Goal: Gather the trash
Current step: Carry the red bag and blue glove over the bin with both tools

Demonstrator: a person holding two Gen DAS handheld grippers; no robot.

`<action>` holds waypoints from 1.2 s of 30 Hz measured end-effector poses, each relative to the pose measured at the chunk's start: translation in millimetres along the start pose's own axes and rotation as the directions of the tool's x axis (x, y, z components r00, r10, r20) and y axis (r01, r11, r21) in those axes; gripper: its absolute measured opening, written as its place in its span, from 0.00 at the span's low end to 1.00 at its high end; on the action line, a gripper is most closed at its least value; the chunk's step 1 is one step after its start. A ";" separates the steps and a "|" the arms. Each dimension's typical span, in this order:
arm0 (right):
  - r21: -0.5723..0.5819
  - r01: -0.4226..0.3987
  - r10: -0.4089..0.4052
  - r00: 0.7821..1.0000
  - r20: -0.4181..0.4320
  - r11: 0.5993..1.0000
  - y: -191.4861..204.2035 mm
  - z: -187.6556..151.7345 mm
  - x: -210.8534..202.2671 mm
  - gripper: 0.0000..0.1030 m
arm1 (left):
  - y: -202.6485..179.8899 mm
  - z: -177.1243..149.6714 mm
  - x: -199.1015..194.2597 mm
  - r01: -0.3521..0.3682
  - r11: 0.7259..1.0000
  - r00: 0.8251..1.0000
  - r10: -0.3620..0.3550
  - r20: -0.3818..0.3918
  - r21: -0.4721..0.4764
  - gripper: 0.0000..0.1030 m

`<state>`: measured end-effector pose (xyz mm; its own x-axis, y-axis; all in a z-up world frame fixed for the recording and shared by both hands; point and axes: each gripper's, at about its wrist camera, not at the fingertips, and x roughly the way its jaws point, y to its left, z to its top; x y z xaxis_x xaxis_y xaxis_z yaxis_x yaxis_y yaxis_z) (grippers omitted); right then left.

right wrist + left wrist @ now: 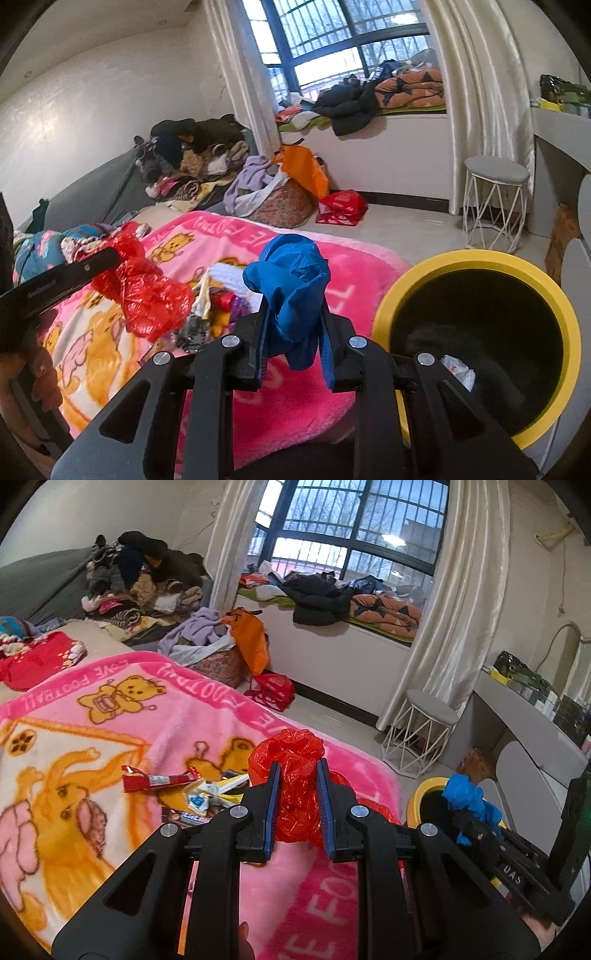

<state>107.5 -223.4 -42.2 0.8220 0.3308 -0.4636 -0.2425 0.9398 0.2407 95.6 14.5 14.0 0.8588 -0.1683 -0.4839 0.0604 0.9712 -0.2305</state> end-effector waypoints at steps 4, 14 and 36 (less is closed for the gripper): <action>0.019 0.018 -0.018 1.000 0.006 1.000 -10.0 0.2 -2.6 0.21 | -8.2 -0.9 2.4 0.015 1.000 1.000 -0.015 -0.006 0.017 0.14; 0.060 0.056 -0.057 0.998 0.020 0.997 -28.7 -1.1 -11.8 0.21 | -27.8 -4.2 5.9 0.045 0.998 0.999 -0.044 -0.021 0.054 0.14; 0.140 0.113 -0.120 0.992 0.042 0.984 -64.3 0.4 -19.8 0.21 | -85.6 -19.3 17.8 0.133 0.979 0.990 -0.124 -0.067 0.157 0.14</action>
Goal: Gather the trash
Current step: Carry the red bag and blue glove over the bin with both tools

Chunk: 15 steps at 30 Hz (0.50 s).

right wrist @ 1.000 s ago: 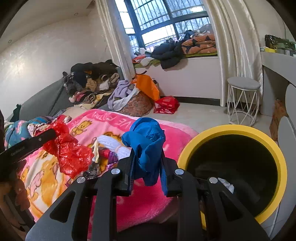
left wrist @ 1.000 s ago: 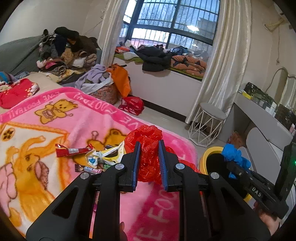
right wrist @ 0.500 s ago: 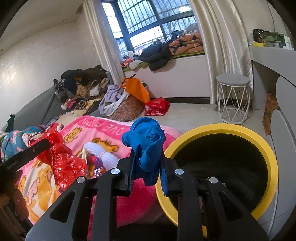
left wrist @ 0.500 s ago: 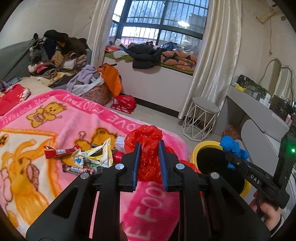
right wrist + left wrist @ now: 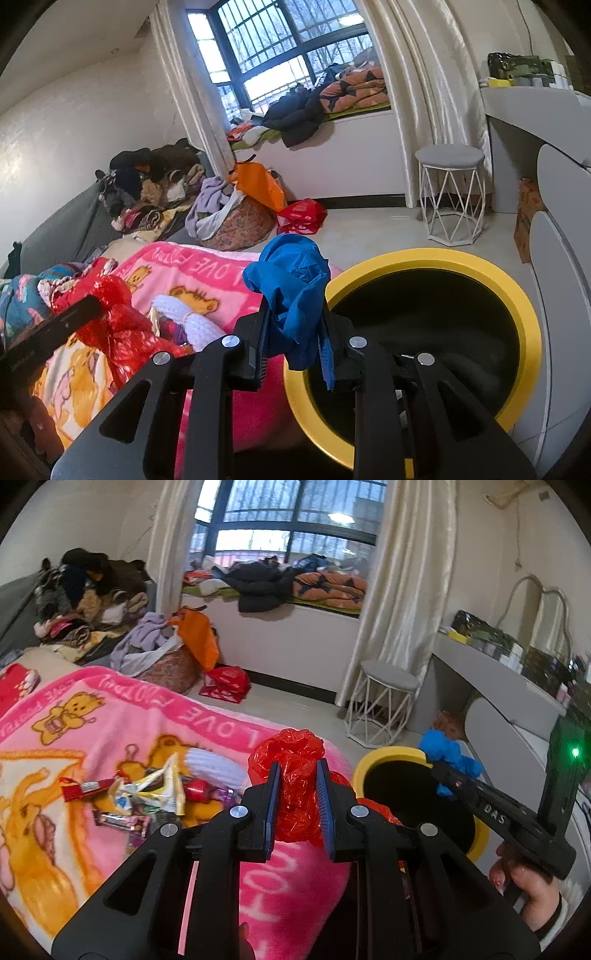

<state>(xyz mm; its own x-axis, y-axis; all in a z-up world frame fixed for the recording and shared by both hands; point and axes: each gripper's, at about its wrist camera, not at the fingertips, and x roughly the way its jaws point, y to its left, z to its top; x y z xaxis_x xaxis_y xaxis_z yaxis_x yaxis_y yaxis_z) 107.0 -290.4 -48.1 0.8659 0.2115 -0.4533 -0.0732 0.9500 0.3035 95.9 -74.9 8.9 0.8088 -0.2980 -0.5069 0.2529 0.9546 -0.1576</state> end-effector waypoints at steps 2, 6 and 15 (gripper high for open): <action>0.009 0.009 -0.009 1.000 0.002 1.000 -4.5 1.2 0.4 0.21 | -7.5 -1.2 2.9 0.010 1.000 1.000 -0.010 -0.004 0.013 0.14; 0.032 0.024 -0.025 1.000 0.006 0.999 -15.1 2.7 0.1 0.21 | -18.5 -2.1 8.7 0.030 0.999 0.999 -0.029 -0.013 0.034 0.14; 0.073 0.054 -0.054 0.999 0.003 0.996 -35.1 4.2 0.4 0.21 | -45.5 -4.9 22.4 0.057 0.994 0.998 -0.054 -0.030 0.088 0.14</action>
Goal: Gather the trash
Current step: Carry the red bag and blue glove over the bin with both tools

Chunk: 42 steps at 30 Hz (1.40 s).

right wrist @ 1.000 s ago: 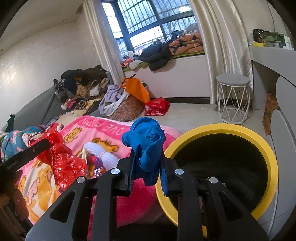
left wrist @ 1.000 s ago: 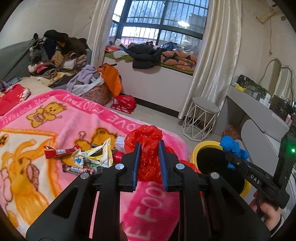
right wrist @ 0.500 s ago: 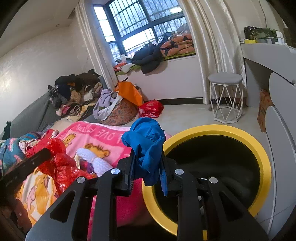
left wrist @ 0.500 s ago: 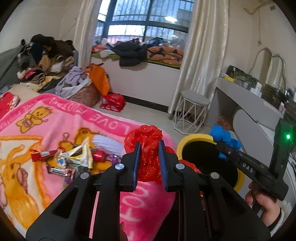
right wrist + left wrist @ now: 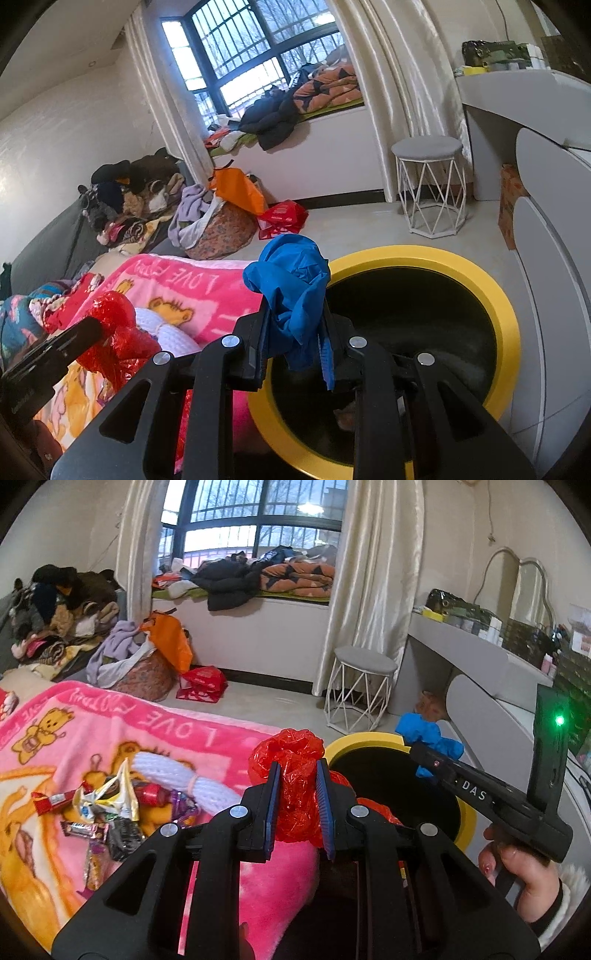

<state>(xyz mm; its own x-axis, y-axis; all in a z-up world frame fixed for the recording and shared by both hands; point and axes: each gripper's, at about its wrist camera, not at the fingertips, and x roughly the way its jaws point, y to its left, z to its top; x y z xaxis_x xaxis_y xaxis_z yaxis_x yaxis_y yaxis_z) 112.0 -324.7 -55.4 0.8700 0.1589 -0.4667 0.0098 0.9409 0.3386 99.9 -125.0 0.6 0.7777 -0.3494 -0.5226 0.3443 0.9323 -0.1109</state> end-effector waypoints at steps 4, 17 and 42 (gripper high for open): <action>0.014 0.011 -0.012 1.000 0.004 1.000 -5.1 -1.2 -1.0 0.21 | -8.4 1.2 6.4 0.008 1.000 1.000 -0.008 -0.006 0.020 0.14; 0.063 0.053 -0.054 0.998 0.012 0.997 -28.8 1.5 -1.7 0.21 | -27.9 3.6 30.5 0.022 0.997 1.000 -0.020 -0.022 0.069 0.14; 0.114 0.140 -0.136 0.990 -0.041 0.984 -59.4 -2.5 14.9 0.23 | -41.1 1.5 88.7 0.040 0.997 0.994 -0.033 -0.105 0.065 0.14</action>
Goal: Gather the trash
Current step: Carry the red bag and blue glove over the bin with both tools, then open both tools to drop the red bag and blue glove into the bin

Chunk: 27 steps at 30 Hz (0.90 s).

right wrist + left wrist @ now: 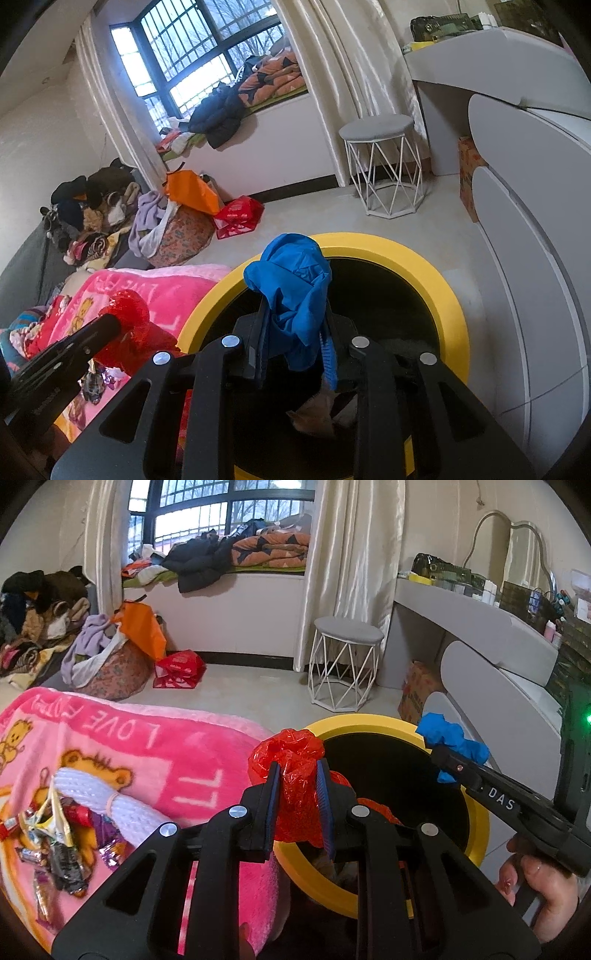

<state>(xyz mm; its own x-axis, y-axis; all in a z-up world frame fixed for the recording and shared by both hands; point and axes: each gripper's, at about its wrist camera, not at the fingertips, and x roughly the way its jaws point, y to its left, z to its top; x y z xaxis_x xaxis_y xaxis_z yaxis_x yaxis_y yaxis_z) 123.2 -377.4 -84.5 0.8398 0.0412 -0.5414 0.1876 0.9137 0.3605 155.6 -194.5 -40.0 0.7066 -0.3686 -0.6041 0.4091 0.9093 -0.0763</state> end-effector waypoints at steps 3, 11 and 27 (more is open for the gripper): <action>0.006 0.005 -0.005 1.000 -0.007 1.000 -1.7 -0.8 2.2 0.23 | -0.6 -0.5 7.3 0.004 1.000 1.000 -0.004 -0.017 -0.004 0.15; 0.033 0.017 -0.016 0.999 -0.030 0.999 -9.1 -1.4 7.3 0.31 | 0.8 -2.5 17.8 0.031 0.999 0.999 -0.033 -0.042 -0.043 0.20; 0.035 0.040 -0.039 0.999 -0.031 0.999 -6.9 -4.4 8.1 0.65 | 12.9 -8.2 -10.7 0.054 0.993 0.998 -0.052 0.021 -0.105 0.90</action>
<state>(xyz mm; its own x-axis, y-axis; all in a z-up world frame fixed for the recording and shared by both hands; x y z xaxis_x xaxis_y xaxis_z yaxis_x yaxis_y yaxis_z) 126.4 -381.7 -94.8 0.8157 0.0176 -0.5783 0.2391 0.8999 0.3647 148.5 -177.3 -41.1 0.6963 -0.4193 -0.5826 0.3836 0.9034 -0.1917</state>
